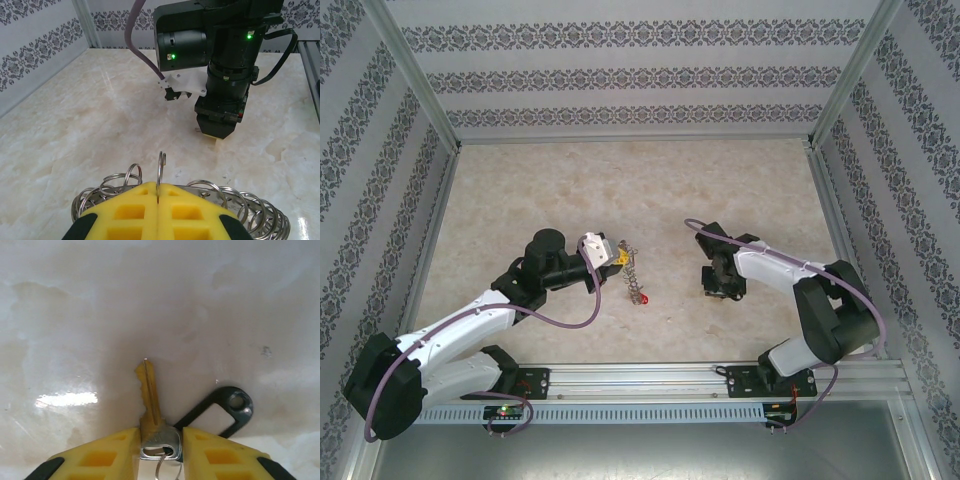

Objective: Put the keys on the keyring

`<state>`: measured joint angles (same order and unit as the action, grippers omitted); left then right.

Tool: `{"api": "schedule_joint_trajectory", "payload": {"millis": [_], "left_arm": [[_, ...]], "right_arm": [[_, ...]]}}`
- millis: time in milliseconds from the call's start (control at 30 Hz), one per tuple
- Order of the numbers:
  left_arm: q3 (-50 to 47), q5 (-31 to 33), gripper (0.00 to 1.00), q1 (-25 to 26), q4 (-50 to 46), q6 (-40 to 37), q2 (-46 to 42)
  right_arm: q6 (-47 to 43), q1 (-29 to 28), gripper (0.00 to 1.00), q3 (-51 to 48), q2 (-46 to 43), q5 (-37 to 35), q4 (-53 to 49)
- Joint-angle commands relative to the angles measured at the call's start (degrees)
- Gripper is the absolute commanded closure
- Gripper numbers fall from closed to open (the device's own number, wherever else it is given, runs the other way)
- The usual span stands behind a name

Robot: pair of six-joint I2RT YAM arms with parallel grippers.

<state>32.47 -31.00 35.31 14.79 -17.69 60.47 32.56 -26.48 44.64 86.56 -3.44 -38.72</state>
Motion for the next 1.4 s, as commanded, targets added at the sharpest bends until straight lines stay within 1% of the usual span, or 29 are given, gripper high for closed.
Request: {"api": "schedule_joint_trajectory", "payload": {"millis": [0, 100, 267, 333, 400, 500, 600, 700, 933, 1033, 1367], "left_arm": [[1.35, 0.32, 1.0, 0.75, 1.92, 0.59, -0.86], [1.49, 0.52, 1.0, 0.74, 1.65, 0.38, -0.73], [1.58, 0.56, 1.0, 0.77, 1.48, 0.24, -0.62], [1.47, 0.51, 1.0, 0.73, 1.43, 0.18, -0.7], [1.38, 0.67, 1.0, 0.74, 1.48, 0.29, -0.83], [1.35, 0.83, 1.0, 0.73, 1.4, 0.29, -0.97], [1.28, 1.0, 1.0, 0.75, 1.56, 0.29, -1.01], [1.3, 0.86, 1.0, 0.73, 1.72, 0.34, -0.88], [1.14, 0.93, 1.0, 0.73, 2.02, 0.68, -0.7], [1.19, 0.99, 1.0, 0.78, 1.73, 0.64, -0.97], [0.98, 1.22, 1.0, 0.74, 1.72, 0.39, -1.05]], "right_arm": [[0.12, -1.22, 0.76, 1.52, 1.53, -0.38, 0.55], [0.98, -1.21, 0.78, 1.83, 1.24, -0.04, 1.14], [1.68, -0.2, 0.78, 1.85, -0.24, 0.24, 2.07], [1.62, 0.91, 0.76, 1.49, -1.32, -0.04, 2.2], [1.23, 2.21, 0.72, 0.99, -2.52, -0.36, 2.24], [-0.79, 2.97, 0.7, 0.8, -4.32, -1.25, 1.64], [-3.28, 2.11, 0.69, 0.79, -5.64, -1.0, 1.04], [-5.27, -0.49, 0.67, 0.84, -5.97, -0.7, 0.64], [-5.27, -4.16, 0.68, 2.29, -1.36, -5.52, -2.33], [-5.8, -5.15, 0.68, 3.32, 0.8, -7.33, -3.61], [-5.47, -5.86, 0.79, 4.88, 2.65, -9.15, -4.87]]}}
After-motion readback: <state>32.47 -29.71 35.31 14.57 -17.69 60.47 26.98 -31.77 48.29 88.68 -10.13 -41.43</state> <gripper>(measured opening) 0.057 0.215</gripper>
